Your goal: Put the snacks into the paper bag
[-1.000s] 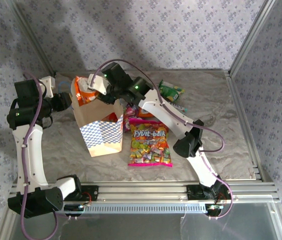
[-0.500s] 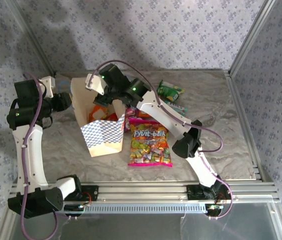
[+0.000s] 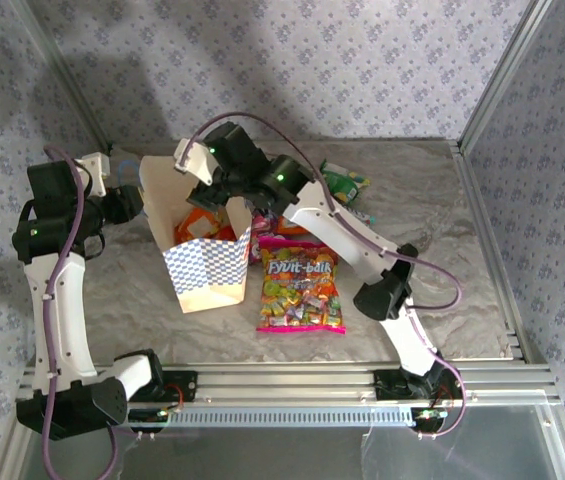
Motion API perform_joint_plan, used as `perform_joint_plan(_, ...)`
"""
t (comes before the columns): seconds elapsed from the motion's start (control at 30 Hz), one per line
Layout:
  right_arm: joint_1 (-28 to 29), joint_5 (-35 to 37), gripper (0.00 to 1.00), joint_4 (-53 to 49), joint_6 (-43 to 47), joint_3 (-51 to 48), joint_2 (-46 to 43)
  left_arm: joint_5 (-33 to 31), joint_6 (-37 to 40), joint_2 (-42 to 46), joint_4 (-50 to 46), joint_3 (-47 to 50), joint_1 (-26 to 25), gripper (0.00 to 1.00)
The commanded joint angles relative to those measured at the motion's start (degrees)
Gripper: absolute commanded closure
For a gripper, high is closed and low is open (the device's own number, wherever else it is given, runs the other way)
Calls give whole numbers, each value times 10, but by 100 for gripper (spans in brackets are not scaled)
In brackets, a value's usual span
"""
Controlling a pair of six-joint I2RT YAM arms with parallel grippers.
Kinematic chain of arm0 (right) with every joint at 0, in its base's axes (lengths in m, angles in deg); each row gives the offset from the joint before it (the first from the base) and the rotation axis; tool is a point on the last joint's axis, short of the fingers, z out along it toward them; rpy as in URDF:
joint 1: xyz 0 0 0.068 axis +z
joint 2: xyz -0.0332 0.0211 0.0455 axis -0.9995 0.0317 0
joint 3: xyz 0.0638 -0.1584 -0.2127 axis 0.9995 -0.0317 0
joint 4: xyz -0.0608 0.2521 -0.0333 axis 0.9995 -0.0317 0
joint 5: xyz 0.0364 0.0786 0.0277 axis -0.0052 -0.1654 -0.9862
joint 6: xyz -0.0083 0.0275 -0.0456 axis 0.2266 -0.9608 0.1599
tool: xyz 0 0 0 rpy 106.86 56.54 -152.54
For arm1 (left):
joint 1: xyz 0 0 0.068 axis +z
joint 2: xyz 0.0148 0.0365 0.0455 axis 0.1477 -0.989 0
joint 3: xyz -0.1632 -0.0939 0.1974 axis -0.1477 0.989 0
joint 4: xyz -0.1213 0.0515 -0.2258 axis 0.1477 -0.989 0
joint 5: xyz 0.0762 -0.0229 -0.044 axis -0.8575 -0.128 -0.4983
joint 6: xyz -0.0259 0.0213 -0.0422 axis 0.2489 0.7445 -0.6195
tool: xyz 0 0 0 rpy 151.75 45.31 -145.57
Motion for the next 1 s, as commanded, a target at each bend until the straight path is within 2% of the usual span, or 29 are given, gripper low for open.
perform_joint_plan(0.0, 22, 5, 23, -1, 2, -32, -67, 19, 9, 12, -1, -14, 5, 52)
perform_joint_plan(0.47, 28, 25, 22, 38, -30, -183, -185, 26, 18, 17, -11, -23, 6, 52)
perform_joint_plan(0.97, 29, 15, 22, 39, -34, -237, -238, 21, 11, 24, -28, -30, 5, 52)
